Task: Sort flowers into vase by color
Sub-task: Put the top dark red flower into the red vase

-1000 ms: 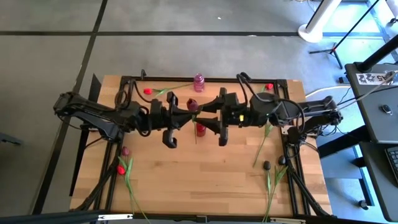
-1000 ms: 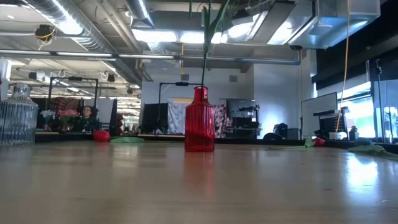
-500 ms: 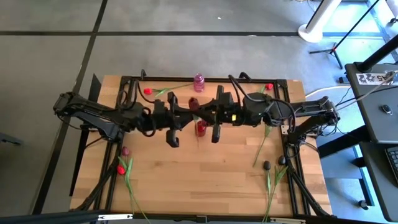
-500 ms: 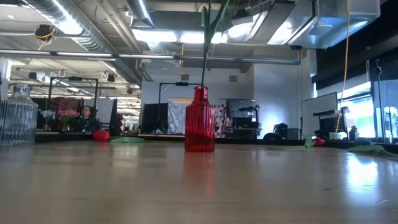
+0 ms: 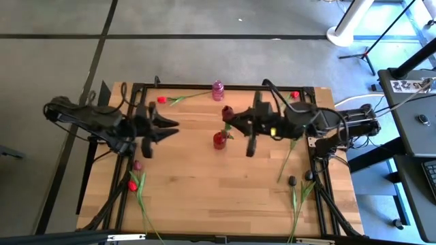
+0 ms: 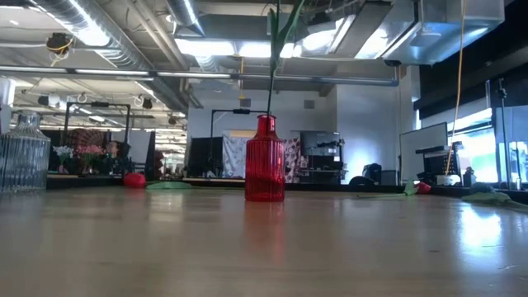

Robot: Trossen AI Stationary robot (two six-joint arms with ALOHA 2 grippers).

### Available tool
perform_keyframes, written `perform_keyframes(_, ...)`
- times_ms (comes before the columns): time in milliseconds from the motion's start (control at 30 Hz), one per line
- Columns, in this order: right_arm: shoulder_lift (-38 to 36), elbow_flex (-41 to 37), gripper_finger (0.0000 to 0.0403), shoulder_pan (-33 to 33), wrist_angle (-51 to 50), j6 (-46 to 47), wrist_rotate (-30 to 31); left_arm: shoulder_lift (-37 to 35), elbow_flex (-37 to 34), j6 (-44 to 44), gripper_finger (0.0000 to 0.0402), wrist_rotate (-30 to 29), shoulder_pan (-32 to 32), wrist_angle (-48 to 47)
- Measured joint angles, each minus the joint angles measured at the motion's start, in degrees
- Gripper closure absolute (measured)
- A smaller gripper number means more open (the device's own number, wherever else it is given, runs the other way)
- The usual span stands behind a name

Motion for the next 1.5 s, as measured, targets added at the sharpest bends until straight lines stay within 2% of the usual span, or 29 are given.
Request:
perform_keyframes(100,-0.36,-0.03,0.0394,1.48,-4.21,-2.45,-1.64,-1.94,0.0,-4.01,0.0297,-1.93,-1.2,-4.23)
perform_keyframes(233,-4.22,-0.24,0.0399,2.43,-16.63,-2.14,-2.54,-1.83,0.0,-4.62,0.03,-4.63,-1.7,-2.38)
perform_keyframes(333,-8.75,-0.02,0.0398,1.84,-20.83,-2.54,-1.68,0.01,0.0,-3.38,0.0301,-7.27,-1.7,-0.17)
perform_keyframes(433,-10.85,-0.02,0.0397,-1.8,-22.33,-6.17,-0.61,2.95,0.0,-2.26,0.0301,-10.71,-1.47,1.41)
perform_keyframes(533,-10.78,-0.36,0.0398,-6.58,-21.62,-10.17,-3.14,5.85,-0.02,-2.24,0.0301,-10.5,-0.55,3.51)
perform_keyframes(633,-11.18,-5.37,0.0397,-11.69,-12.67,-12.67,-8.51,8.73,-0.02,-3.33,0.0301,-9.74,0.21,5.66)
perform_keyframes(800,-11.35,-18.36,0.0398,-19.11,4.77,-12.18,-18.7,11.13,-0.02,-5.38,0.0301,-10.05,0.27,5.98)
perform_keyframes(900,-10.68,-25.18,0.0399,-21.03,18.75,-8.92,-23.0,11.23,-0.02,-7.36,0.0301,-10.1,0.25,5.64)
perform_keyframes(1000,-10.22,-30.22,0.0396,-21.22,26.38,-5.7,-24.19,10.74,-0.02,-8.37,0.0301,-10.57,0.25,5.67)
perform_keyframes(1267,-10.27,-37.36,0.0397,-21.05,35.07,-3.35,-21.68,10.64,-0.02,-8.5,0.0301,-11.92,0.45,5.51)
perform_keyframes(1500,-9.51,-37.63,0.0393,-21.05,31.83,-3.2,-21.11,10.66,-0.02,-6.98,0.0301,-11.89,1.08,5.4)
